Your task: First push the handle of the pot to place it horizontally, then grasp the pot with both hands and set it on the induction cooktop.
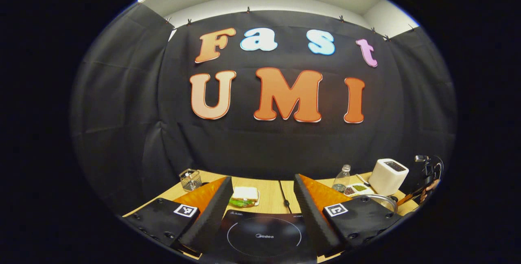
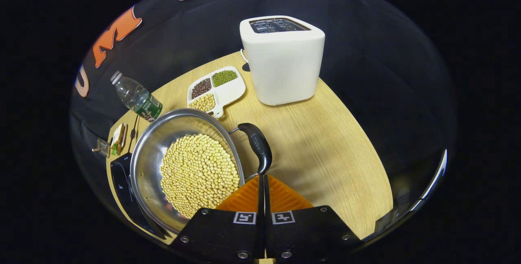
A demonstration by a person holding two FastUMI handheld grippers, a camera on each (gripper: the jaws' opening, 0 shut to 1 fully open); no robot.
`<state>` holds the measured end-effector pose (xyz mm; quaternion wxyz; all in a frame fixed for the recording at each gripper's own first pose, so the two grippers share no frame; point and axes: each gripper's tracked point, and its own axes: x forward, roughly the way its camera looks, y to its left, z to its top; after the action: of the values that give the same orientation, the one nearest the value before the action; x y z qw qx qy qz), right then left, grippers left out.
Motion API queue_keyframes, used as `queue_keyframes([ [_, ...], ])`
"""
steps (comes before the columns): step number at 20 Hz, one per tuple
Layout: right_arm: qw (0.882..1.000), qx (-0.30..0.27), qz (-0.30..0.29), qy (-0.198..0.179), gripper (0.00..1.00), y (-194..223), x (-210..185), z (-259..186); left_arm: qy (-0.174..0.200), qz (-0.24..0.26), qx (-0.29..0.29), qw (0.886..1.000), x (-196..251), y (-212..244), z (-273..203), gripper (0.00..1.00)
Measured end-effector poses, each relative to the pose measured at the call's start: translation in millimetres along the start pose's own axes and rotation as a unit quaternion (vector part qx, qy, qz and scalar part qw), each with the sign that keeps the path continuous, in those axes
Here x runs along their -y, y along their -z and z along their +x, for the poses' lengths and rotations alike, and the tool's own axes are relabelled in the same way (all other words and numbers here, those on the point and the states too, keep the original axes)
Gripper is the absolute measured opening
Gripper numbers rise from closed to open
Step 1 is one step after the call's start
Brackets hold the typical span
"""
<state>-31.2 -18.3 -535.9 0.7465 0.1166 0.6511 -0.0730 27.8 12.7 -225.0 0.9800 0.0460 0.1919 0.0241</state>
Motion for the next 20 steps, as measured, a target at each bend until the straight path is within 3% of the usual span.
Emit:
queue_keyframes([
  [4, 0.998, 0.028, -0.004, -0.056, 0.0, -8, -12, -29, 0.031, -0.022, -0.065, 0.997, 29, 41, 8, 0.99],
  [7, 0.996, 0.056, -0.001, -0.071, 0.03, -20, -13, -50, 0.069, -0.047, -0.121, 0.989, 66, 71, 14, 0.98],
  [11, 0.994, 0.079, -0.025, -0.075, 0.27, -26, -18, -57, 0.123, -0.047, -0.199, 0.971, 121, 110, 16, 0.98],
  [14, 0.992, 0.091, -0.052, -0.075, 0.55, -28, -29, -53, 0.143, -0.031, -0.24, 0.96, 158, 141, 23, 0.98],
  [20, 0.988, 0.105, -0.093, -0.068, 0.76, -28, -40, -41, 0.137, -0.014, -0.307, 0.942, 192, 211, 45, 0.97],
])
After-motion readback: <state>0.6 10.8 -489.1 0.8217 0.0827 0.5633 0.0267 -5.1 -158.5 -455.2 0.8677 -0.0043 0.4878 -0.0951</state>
